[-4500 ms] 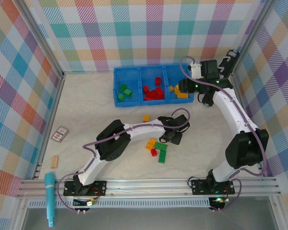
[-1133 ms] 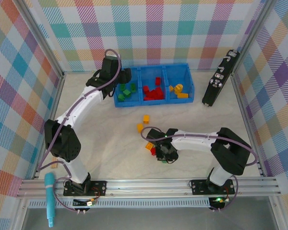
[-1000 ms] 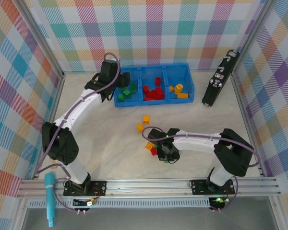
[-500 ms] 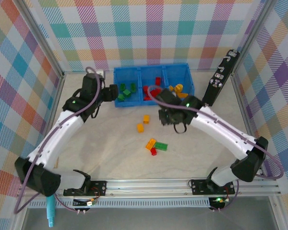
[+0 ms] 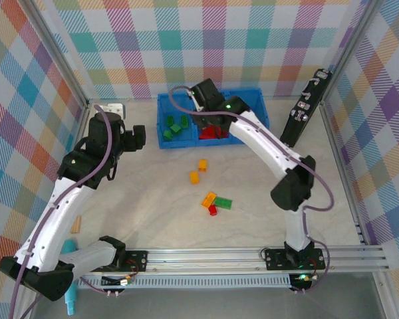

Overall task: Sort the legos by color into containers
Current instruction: Place the lego in the container.

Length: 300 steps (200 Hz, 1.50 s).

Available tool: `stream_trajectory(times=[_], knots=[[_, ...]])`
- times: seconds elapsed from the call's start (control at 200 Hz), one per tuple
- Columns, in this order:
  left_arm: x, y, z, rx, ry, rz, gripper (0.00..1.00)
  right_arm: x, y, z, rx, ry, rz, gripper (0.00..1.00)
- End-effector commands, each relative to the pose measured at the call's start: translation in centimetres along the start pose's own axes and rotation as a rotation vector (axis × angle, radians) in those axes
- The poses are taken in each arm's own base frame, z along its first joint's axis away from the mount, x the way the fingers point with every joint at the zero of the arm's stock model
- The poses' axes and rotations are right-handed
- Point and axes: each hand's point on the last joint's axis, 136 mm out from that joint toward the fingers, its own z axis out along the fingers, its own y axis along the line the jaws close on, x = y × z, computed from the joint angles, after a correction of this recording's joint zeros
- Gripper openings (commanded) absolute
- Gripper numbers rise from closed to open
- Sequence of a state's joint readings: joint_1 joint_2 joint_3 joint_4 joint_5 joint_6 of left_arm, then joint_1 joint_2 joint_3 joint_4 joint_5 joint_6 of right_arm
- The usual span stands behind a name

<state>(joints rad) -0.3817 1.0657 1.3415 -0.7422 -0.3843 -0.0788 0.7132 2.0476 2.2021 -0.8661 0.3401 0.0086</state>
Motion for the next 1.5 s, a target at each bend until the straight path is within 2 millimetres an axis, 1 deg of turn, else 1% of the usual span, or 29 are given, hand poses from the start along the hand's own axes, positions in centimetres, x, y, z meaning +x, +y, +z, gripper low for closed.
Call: stream_trajectory(times=[0.0, 0.095, 0.17, 0.21, 0.37, 0.515, 0.58, 0.66, 0.785, 0.925, 1.005, 1.08, 1.15, 1.205, 1.285, 1.4, 1.44, 1.495], knots=[[0.3, 1.5, -1.4, -0.040, 0.011, 0.036, 0.90, -3.8, 0.6, 1.8, -0.070, -0.105, -0.056, 0.18], [1.0, 1.7, -1.6, -0.042, 0.026, 0.051, 0.91, -4.2, 1.9, 4.8, -0.102, -0.121, -0.140, 0.18], [1.3, 1.6, -1.7, -0.034, 0.044, 0.065, 0.92, -4.1, 2.4, 6.9, -0.113, -0.131, -0.169, 0.19], [1.5, 1.5, -1.6, -0.027, 0.057, 0.073, 0.91, -4.1, 2.4, 8.0, -0.111, -0.134, -0.176, 0.20], [2.6, 0.9, -1.6, 0.010, 0.100, 0.086, 0.91, -3.9, 2.4, 11.3, -0.137, -0.139, -0.170, 0.21], [4.6, 0.4, -1.1, 0.035, 0.175, 0.085, 0.91, -3.5, 3.1, 14.0, -0.175, -0.168, -0.213, 0.23], [5.4, 0.4, -0.9, 0.029, 0.220, 0.079, 0.90, -3.2, 3.5, 15.3, -0.178, -0.177, -0.246, 0.24], [6.2, 0.5, -0.6, 0.020, 0.261, 0.079, 0.88, -2.9, 3.8, 16.4, -0.176, -0.185, -0.281, 0.24], [6.6, 0.3, -0.3, 0.022, 0.276, 0.076, 0.89, -2.4, 4.3, 17.8, -0.184, -0.191, -0.313, 0.24], [7.0, -0.8, 0.3, 0.065, 0.309, 0.070, 0.87, -1.6, 4.6, 19.0, -0.189, -0.185, -0.348, 0.28], [8.3, -1.1, 0.5, 0.079, 0.381, 0.097, 0.86, -1.1, 4.9, 19.5, -0.194, -0.180, -0.386, 0.31], [9.8, -1.3, 0.4, 0.098, 0.449, 0.132, 0.85, -0.9, 5.0, 19.5, -0.199, -0.173, -0.421, 0.35], [10.9, -1.6, 0.0, 0.129, 0.484, 0.155, 0.85, -0.8, 5.0, 19.3, -0.201, -0.168, -0.441, 0.39], [11.4, -2.1, -0.4, 0.162, 0.494, 0.178, 0.86, -1.3, 4.9, 18.7, -0.203, -0.178, -0.445, 0.44], [11.8, -3.2, -0.7, 0.214, 0.483, 0.241, 0.87, -2.4, 4.8, 17.2, -0.210, -0.204, -0.440, 0.51], [12.5, -5.7, -0.4, 0.288, 0.454, 0.409, 0.89, -5.0, 4.6, 13.4, -0.242, -0.268, -0.418, 0.55], [12.7, -7.0, -0.2, 0.313, 0.433, 0.475, 0.89, -6.0, 4.5, 11.8, -0.257, -0.293, -0.408, 0.56], [13.0, -9.3, 0.1, 0.357, 0.403, 0.564, 0.88, -7.4, 4.1, 9.0, -0.281, -0.328, -0.386, 0.57]])
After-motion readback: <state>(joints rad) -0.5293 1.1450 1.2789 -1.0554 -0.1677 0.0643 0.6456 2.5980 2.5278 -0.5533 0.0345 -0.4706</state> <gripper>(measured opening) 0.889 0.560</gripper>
